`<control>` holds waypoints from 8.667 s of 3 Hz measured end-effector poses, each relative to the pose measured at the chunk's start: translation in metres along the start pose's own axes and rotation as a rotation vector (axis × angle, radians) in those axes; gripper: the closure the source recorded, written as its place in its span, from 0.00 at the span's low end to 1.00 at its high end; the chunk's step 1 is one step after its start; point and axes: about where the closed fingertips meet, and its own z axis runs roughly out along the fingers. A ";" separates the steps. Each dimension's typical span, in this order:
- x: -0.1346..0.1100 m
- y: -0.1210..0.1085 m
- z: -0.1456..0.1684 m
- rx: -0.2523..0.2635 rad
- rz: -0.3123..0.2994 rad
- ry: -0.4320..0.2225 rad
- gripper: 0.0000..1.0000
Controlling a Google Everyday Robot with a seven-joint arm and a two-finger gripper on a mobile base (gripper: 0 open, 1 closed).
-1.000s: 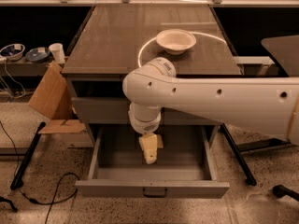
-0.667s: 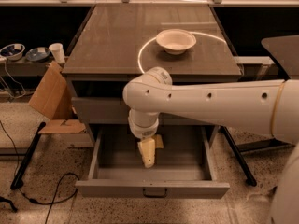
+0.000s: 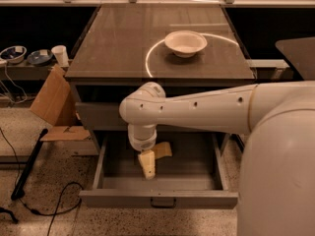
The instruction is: Pick sponge from middle drawer and place on counter
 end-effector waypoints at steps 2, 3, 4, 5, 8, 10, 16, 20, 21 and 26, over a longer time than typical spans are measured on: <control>-0.006 -0.011 0.056 -0.024 0.014 0.019 0.00; 0.006 -0.013 0.080 -0.024 0.043 0.025 0.00; 0.029 -0.013 0.104 -0.014 0.098 0.035 0.00; 0.028 -0.013 0.104 -0.012 0.101 0.024 0.00; 0.025 -0.040 0.122 0.019 0.178 -0.001 0.00; -0.003 -0.059 0.126 -0.029 0.202 0.112 0.00; 0.051 -0.051 0.182 0.064 0.403 0.568 0.00; 0.093 -0.066 0.192 0.091 0.375 0.701 0.00; 0.098 -0.069 0.199 0.090 0.347 0.743 0.00; 0.093 -0.069 0.204 0.094 0.128 0.918 0.00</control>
Offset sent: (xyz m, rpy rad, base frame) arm 0.0196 0.0215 -0.0835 -0.0422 0.0177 -0.0239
